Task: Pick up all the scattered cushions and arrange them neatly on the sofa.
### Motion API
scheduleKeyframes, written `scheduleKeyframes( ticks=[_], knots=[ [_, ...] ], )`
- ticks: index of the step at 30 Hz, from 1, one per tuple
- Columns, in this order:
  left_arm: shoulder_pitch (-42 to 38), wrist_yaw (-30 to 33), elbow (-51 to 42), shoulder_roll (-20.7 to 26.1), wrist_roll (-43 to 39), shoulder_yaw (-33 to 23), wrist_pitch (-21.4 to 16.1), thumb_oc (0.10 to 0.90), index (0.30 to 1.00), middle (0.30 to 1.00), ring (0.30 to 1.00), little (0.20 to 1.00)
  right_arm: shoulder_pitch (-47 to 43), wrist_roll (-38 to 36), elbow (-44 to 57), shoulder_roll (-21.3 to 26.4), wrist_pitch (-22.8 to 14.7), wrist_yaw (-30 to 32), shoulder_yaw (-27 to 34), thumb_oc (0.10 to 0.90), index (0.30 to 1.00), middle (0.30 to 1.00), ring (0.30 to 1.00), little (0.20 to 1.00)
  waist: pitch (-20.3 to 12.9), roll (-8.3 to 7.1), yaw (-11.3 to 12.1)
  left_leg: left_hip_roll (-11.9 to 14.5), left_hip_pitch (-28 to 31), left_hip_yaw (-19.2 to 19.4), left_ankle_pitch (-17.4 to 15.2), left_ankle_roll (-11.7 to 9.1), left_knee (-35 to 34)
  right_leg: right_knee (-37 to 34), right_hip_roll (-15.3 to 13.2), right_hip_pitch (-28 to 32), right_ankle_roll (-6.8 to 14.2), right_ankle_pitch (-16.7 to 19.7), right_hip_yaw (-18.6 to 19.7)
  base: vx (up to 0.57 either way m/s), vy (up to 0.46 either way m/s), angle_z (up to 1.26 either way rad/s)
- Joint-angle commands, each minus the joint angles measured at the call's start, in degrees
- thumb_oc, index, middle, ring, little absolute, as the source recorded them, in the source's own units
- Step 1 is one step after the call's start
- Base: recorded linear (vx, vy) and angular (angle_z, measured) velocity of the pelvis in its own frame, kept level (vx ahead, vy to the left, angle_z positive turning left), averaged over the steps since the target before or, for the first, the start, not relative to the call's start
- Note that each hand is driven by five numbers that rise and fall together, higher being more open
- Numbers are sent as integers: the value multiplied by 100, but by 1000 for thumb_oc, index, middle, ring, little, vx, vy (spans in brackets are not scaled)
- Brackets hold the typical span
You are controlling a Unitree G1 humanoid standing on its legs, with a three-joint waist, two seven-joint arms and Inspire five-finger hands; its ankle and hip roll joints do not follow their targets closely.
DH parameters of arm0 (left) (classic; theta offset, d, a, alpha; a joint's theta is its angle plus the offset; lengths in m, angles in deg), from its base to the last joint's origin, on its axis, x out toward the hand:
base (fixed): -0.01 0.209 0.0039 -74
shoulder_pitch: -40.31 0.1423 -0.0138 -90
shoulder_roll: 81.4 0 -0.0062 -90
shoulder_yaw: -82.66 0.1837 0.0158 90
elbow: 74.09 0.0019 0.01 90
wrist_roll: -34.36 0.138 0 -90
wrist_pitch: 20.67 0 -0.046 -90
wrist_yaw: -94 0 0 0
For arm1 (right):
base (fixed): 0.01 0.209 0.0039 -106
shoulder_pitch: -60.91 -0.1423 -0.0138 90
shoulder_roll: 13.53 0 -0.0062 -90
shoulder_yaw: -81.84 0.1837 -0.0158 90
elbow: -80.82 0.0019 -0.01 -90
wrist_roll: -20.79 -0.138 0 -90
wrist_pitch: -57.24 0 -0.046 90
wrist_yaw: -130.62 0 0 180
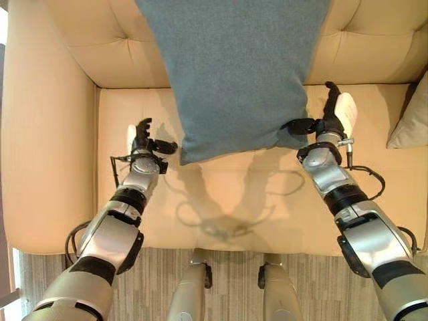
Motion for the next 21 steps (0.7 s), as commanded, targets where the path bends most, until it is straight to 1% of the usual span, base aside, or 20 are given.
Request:
scheduleKeyframes(
  ticks=[1,3,4,5,6,7,8,9,10,11,13,14,15,18,19,20,21],
  knots=[
    [-225,449,-121,671,-273,-431,-430,800,900,900,900,900,259,-503,982,324,-841,306,637,800,900,900,900,900,-543,-58,52,134,322,-33,-948,-247,37,354,-34,169,83,-794,30,14,-25,9],
    [-204,455,-142,670,-272,-428,-422,800,900,900,900,900,290,-496,1013,321,-828,307,651,800,900,900,900,900,-556,-62,49,127,302,-38,-916,-243,37,342,-39,157,85,-762,26,1,-7,-2],
    [251,455,-928,877,-481,-738,-590,800,900,900,900,900,862,-710,1595,282,-1085,328,1166,800,900,900,900,900,-573,-78,62,133,416,-40,-968,-230,37,321,-23,289,75,-808,11,97,-46,-4],
    [912,350,-1775,972,-757,-1036,-773,800,900,900,900,900,1530,-973,2136,132,-1332,305,1766,800,900,900,900,900,-604,-79,64,139,545,-32,-1054,-217,37,289,1,446,64,-879,-11,81,-43,-2],
    [973,362,-1828,970,-749,-1038,-753,800,900,900,900,900,1597,-959,2192,114,-1312,308,1780,800,900,900,900,900,-637,-86,60,131,525,-36,-1019,-213,37,273,-5,436,66,-840,-14,92,-34,-5],
    [1700,212,-2590,934,-811,-1231,-817,800,900,900,900,900,2219,-1220,2542,-124,-1526,165,2200,800,900,900,900,900,-717,-108,50,141,624,-32,-1078,-192,37,249,15,556,60,-882,-22,70,-21,0],
    [2223,112,-3017,868,-818,-1381,-808,800,900,900,900,900,2622,-1382,2777,-294,-1627,59,2482,800,900,900,900,900,-775,-123,48,144,714,-20,-1121,-177,37,229,23,661,60,-908,-34,186,-39,-2],
    [3156,-87,-3675,572,-899,-1603,-813,800,900,900,900,900,3187,-1573,3108,-648,-1925,39,3165,800,900,900,900,900,-877,-107,34,160,855,-18,-1197,-147,37,214,27,815,59,-973,-67,194,-25,-6],
    [3589,-190,-3915,434,-870,-1690,-776,800,900,900,900,900,3451,-1629,3239,-799,-2037,62,3414,800,900,900,900,900,-978,-112,38,169,932,-33,-1230,-138,37,191,23,913,66,-1002,-88,158,-19,-5],
    [3685,-189,-3984,427,-856,-1691,-752,800,900,900,900,900,3535,-1622,3286,-821,-2032,58,3411,800,900,900,900,900,-1011,-115,30,167,959,-40,-1241,-138,37,175,22,951,67,-1007,-99,114,-7,-3],
    [4168,-305,-4015,218,-1007,-1825,-654,800,900,900,900,900,3720,-2219,3277,-976,-2328,-105,3717,800,900,900,900,900,-1136,-138,26,179,1094,-45,-1287,-123,37,192,12,1098,72,-1065,-134,113,0,-1],
    [4572,-408,-3987,147,-877,-1903,-546,800,900,900,900,900,3866,-2540,3077,-952,-2399,-203,3908,800,900,900,900,900,-1217,-150,46,192,1236,-71,-1319,-118,37,229,2,1245,64,-1128,-164,84,2,0],
    [4619,-407,-4020,138,-868,-1906,-535,800,900,900,900,900,3891,-2557,3065,-940,-2405,-221,3900,800,900,900,900,900,-1218,-146,36,191,1266,-77,-1327,-119,37,226,1,1280,64,-1137,-173,95,1,1],
    [5205,-519,-3994,79,-492,-2110,-470,800,900,900,900,900,4263,-2434,2583,-628,-2092,-376,4134,800,900,900,900,900,-1338,-186,54,224,1488,-125,-1384,-118,37,333,18,1486,63,-1235,-226,67,1,10],
    [5469,-515,-3876,-95,-535,-2211,-457,800,900,900,900,900,4489,-2422,2356,-537,-1938,-481,4193,800,900,900,900,900,-1404,-235,63,238,1587,-151,-1414,-103,37,393,37,1585,54,-1295,-218,48,2,6],
    [5491,-516,-3881,-106,-533,-2207,-460,800,900,900,900,900,4504,-2431,2347,-523,-1942,-494,4189,800,900,900,900,900,-1407,-227,61,237,1604,-151,-1420,-103,37,398,36,1600,54,-1305,-219,31,21,3],
    [5742,-463,-3681,-334,-376,-2280,-402,800,900,900,900,900,4801,-2347,2168,-507,-1758,-643,4260,800,900,900,900,900,-1441,-276,66,253,1727,-195,-1468,-61,37,495,50,1686,47,-1373,-214,26,16,6]
  ],
)
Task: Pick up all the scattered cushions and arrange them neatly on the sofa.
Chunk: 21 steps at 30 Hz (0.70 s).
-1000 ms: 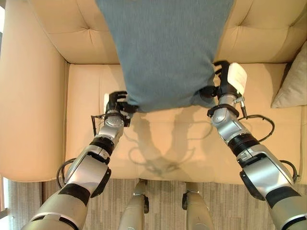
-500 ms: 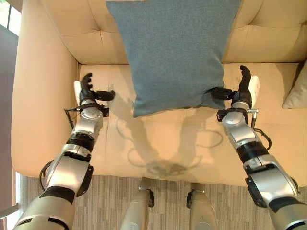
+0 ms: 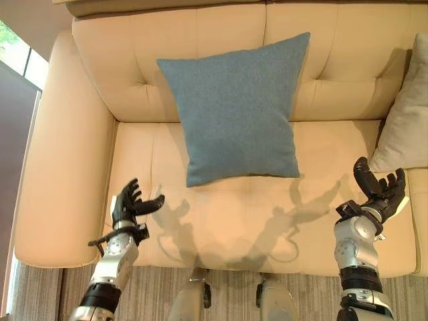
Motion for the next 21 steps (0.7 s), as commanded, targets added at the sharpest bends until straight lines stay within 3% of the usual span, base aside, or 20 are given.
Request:
scheduleKeyframes(
  ticks=[1,5,8,10,12,14,16,18,19,21],
  knots=[
    [446,131,596,9,698,-291,-289,800,900,900,900,900,989,291,-514,454,-26,-339,265,800,900,900,900,900,-1420,-119,117,144,424,-204,-1014,-14,41,538,-60,322,50,-1100,-71,23,35,4],
    [752,83,1024,-184,1047,-185,-232,800,900,900,900,900,1385,631,-670,533,71,-487,263,800,900,900,900,900,-1414,-227,132,143,708,-223,-1109,101,110,888,-70,474,24,-1258,-8,-1,38,1],
    [905,126,1711,-490,657,-214,-239,800,900,900,900,900,1447,396,-806,340,57,-566,259,800,900,900,900,900,-1360,-319,159,97,866,-148,-1215,159,253,949,-90,589,74,-1177,36,-54,14,-9],
    [946,160,2386,-800,30,-317,-199,800,900,900,900,900,1491,262,-909,123,76,-567,208,800,900,900,900,900,-1426,-349,160,84,952,-132,-1151,151,163,956,-89,582,153,-908,140,-95,-56,-9],
    [995,4,2725,-954,-532,-256,-233,800,900,900,900,900,1568,138,-955,-121,95,-602,70,800,900,900,900,900,-1399,-320,90,115,911,-192,-1022,157,90,1461,37,437,228,-800,591,-240,-96,-1],
    [1049,-127,2765,-935,-501,-143,-204,800,900,900,900,900,1614,95,-1052,-249,95,-677,-41,800,900,900,900,900,-1350,-245,103,193,708,-245,-866,161,148,1981,121,482,165,-1039,846,-348,-129,8],
    [969,-228,3162,-907,-336,-23,-181,800,900,900,900,900,1557,83,-1334,-320,69,-661,-213,800,900,900,900,900,-1410,-317,231,201,260,-441,-679,107,301,2516,175,758,100,-1016,1144,-468,-313,28],
    [933,-257,3183,-921,-396,-20,-194,800,900,900,900,900,1495,94,-1351,-318,65,-677,-325,800,900,900,900,900,-1406,-397,280,197,103,-458,-659,74,431,2299,194,943,50,-1167,1216,-334,-301,55],
    [866,-288,3442,-928,-428,-50,-147,800,900,900,900,900,1356,67,-1408,-369,99,-801,-576,800,900,900,900,900,-1370,-441,423,379,-231,-482,-379,-86,466,1890,427,1131,-203,-2041,1234,-370,-361,11],
    [725,-347,3709,-938,-488,-102,-143,800,900,900,900,900,1345,147,-1343,-316,72,-864,-780,800,900,900,900,900,-1315,-395,457,612,-446,-593,95,-322,309,1745,689,1042,-411,-2455,1093,-480,-424,2]
  ],
)
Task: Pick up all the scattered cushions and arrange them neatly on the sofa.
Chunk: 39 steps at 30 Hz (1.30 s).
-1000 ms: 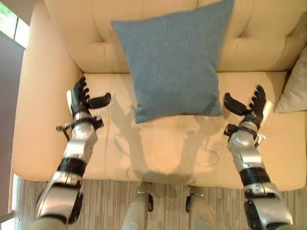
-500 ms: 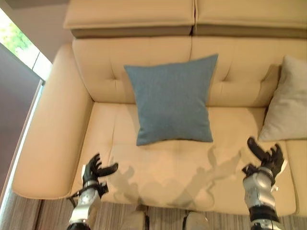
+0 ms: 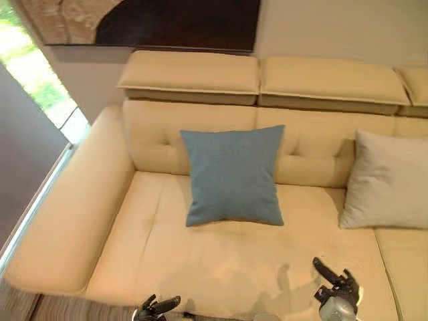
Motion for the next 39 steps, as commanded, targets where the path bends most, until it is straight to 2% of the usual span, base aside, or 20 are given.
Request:
scheduleKeyframes(
  ticks=[1,3,4,5,6,7,8,11,12,15,18,19,24,26,27,29,30,31,33,39],
  knots=[
    [-280,-106,366,228,-77,-14,-136,800,900,900,900,900,-184,182,636,532,-405,-106,-39,800,900,900,900,900,38,19,146,387,-679,-246,316,-366,-224,-314,423,760,-351,-357,-77,-496,-303,22],
    [-398,-105,486,174,-157,-43,-147,800,900,900,900,900,-235,223,615,590,-401,-93,-114,800,900,900,900,900,142,35,109,416,-802,-206,291,-383,-279,-282,477,610,-404,-335,-133,-450,-183,37],
    [-502,-161,698,50,-249,-126,-149,800,900,900,900,900,-226,237,521,565,-354,-136,-176,800,900,900,900,900,211,-84,18,355,-684,29,-54,-197,-170,-336,418,434,-413,-148,-231,-358,-119,30],
    [-506,-162,700,49,-249,-126,-149,800,900,900,900,900,-229,237,521,566,-354,-136,-175,800,900,900,900,900,207,-72,19,365,-703,23,-51,-198,-160,-349,429,427,-412,-129,-232,-507,-164,7],
    [-504,-179,822,33,-196,-163,-128,800,900,900,900,900,-166,248,464,551,-347,-132,-144,800,900,900,900,900,205,-123,-53,314,-607,113,-246,-128,194,-437,375,364,-383,34,-346,-413,-125,8],
    [-471,-176,1035,8,-146,-252,-83,800,900,900,900,900,-18,195,359,461,-350,-145,-62,800,900,900,900,900,143,-246,-193,243,-357,462,-811,-49,845,-610,214,257,-356,225,-525,-412,-126,11],
    [-473,-177,1036,9,-146,-253,-83,800,900,900,900,900,-19,195,359,461,-350,-145,-61,800,900,900,900,900,132,-239,-196,247,-383,455,-808,-49,857,-621,220,244,-355,241,-530,-391,-117,26],
    [-418,-245,1421,78,353,-335,27,800,900,900,900,900,111,178,-106,363,-376,-255,-73,800,900,900,900,900,-67,-307,-384,236,521,708,-1454,-12,1633,-792,167,40,-398,521,-751,-262,-47,46],
    [-421,-246,1424,80,355,-339,25,800,900,900,900,900,106,177,-111,363,-379,-258,-74,800,900,900,900,900,-72,-311,-392,229,514,704,-1434,-11,1618,-806,161,36,-397,537,-756,-257,81,58],
    [-353,-172,1731,137,1267,-223,106,800,900,900,900,900,87,308,-350,364,-357,-408,-178,800,900,900,900,900,-261,-180,-500,-88,1374,171,-1693,-34,1265,-783,306,-298,-332,846,-664,-223,151,66],
    [-360,-67,1788,93,1793,66,137,800,900,900,900,900,70,345,-554,417,-309,-405,-177,800,900,900,900,900,-259,-93,-614,-135,1560,268,-2050,96,555,-800,169,-540,-183,1076,-772,-254,219,16],
    [-361,-66,1789,91,1795,66,137,800,900,900,900,900,68,345,-557,419,-310,-406,-177,800,900,900,900,900,-261,-91,-613,-136,1564,269,-2043,98,543,-801,168,-542,-181,1079,-771,-287,279,31],
    [-508,-79,1711,96,2492,556,108,800,900,900,900,900,-105,405,-785,405,-193,-422,-264,800,900,900,900,900,45,-154,-558,-581,1389,180,-2017,334,242,-1330,-274,-790,237,1925,-828,-319,282,18],
    [-531,-82,1720,127,2612,613,123,800,900,900,900,900,-158,454,-776,383,-171,-415,-320,800,900,900,900,900,121,-133,-534,-588,1326,238,-1952,362,222,-1312,-319,-856,274,1922,-916,-373,207,-17],
    [-548,-58,1724,225,2708,592,190,800,900,900,900,900,-242,546,-728,333,-165,-388,-451,800,900,900,900,900,284,-43,-423,-578,1137,399,-1824,435,277,-1010,-366,-789,198,1632,-1178,-271,117,-45],
    [-518,-58,1782,290,2805,568,216,800,900,900,900,900,-254,595,-721,321,-164,-401,-487,800,900,900,900,900,285,-24,-371,-601,1072,472,-1736,475,240,-783,-411,-692,147,1497,-1253,-336,167,-73],
    [-426,-18,1884,387,2885,460,265,800,900,900,900,900,-199,766,-727,312,-157,-431,-557,800,900,900,900,900,238,59,-260,-564,1043,570,-1636,543,131,-265,-431,-474,54,1206,-1261,-285,155,-72],
    [-428,-18,1884,389,2885,460,265,800,900,900,900,900,-200,766,-727,310,-157,-431,-557,800,900,900,900,900,227,52,-259,-572,1027,573,-1622,545,128,-270,-437,-491,56,1219,-1257,-244,121,-66],
    [-419,79,1876,494,2680,258,270,800,900,900,900,900,-136,885,-750,233,-172,-366,-608,800,900,900,900,900,95,80,-75,-561,881,790,-1559,589,169,-36,-523,18,23,840,-1369,-206,45,-49],
    [-548,72,1616,574,2008,53,141,800,900,900,900,900,-230,786,-983,18,-50,-349,-696,800,900,900,900,900,-222,-78,209,-634,603,1216,-1453,551,231,-743,-550,621,143,872,-1614,-117,-43,-53]
  ],
)
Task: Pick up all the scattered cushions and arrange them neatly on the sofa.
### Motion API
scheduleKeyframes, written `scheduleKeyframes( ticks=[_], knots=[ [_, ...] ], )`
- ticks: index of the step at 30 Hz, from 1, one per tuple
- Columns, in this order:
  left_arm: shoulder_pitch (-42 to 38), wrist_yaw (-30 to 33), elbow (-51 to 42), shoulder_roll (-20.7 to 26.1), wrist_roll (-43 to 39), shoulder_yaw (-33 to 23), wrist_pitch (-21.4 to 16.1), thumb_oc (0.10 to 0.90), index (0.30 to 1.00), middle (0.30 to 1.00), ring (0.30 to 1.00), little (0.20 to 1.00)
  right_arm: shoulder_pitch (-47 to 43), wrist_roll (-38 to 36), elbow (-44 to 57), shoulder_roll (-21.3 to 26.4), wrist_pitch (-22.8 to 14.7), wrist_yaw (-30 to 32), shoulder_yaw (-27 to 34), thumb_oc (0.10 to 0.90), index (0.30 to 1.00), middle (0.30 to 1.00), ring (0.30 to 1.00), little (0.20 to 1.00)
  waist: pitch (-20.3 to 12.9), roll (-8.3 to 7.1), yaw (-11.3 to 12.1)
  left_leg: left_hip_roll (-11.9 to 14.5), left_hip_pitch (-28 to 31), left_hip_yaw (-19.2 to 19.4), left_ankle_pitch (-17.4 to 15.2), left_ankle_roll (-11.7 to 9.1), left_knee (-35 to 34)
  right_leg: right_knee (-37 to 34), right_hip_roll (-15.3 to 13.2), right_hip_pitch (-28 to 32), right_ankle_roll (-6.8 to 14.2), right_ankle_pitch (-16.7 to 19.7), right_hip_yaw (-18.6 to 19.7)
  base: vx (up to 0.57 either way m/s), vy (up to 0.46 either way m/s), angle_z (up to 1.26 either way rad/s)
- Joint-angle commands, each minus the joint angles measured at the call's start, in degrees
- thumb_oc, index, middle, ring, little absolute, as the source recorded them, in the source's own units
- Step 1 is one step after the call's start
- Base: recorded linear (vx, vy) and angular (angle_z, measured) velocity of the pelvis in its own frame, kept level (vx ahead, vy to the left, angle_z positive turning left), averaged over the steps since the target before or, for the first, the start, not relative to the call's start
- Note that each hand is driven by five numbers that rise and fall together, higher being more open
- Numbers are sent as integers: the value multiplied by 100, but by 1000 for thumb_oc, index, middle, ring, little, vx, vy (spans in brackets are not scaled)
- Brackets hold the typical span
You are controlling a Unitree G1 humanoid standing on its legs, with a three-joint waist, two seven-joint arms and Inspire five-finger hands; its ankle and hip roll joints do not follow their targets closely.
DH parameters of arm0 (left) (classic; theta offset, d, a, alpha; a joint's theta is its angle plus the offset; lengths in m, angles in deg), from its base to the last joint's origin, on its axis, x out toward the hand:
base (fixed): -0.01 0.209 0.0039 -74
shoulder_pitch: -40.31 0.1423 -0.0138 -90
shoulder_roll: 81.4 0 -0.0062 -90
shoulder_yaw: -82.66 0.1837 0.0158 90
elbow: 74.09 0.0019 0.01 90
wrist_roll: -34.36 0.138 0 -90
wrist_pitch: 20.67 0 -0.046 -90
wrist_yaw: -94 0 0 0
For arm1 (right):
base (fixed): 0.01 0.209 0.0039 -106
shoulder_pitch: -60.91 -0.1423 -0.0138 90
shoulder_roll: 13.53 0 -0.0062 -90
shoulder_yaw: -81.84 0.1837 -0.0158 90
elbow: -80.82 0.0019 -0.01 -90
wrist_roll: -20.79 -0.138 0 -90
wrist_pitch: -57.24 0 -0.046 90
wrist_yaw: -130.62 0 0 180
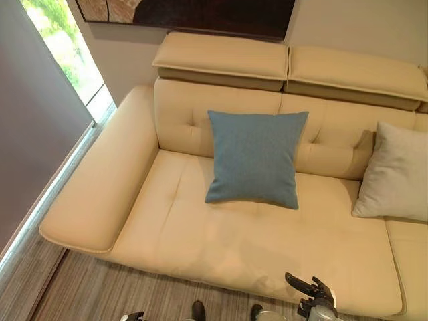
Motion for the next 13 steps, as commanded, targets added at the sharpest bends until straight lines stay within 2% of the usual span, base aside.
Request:
scheduleKeyframes(
  ticks=[1,5,9,13],
  knots=[
    [-79,65,93,101,-359,-284,-93,800,900,900,900,900,-146,92,141,149,-144,138,60,800,900,900,900,900,-345,-59,33,-307,-247,-452,-626,-1,199,-475,44,301,-28,9,-145,-19,-35,-61],
    [-220,131,105,53,-334,-203,-111,800,900,900,900,900,-254,337,63,207,-119,156,-115,800,900,900,900,900,-398,-99,-36,-275,-241,-439,-558,-74,173,-838,173,387,-15,-51,-85,-31,-91,-7],
    [-298,115,171,-154,-369,-92,-110,800,900,900,900,900,-296,613,-277,300,-38,224,-224,800,900,900,900,900,-418,-88,-94,-149,11,-326,-363,-189,-207,-1290,321,598,-13,37,-234,-24,-122,-4],
    [-302,123,180,-215,-406,-47,-96,800,900,900,900,900,-224,502,-504,321,-51,352,-99,800,900,900,900,900,-405,-100,-148,-72,95,-350,-248,-283,-362,-1398,430,667,-53,40,-319,1,-88,-3]
  ],
)
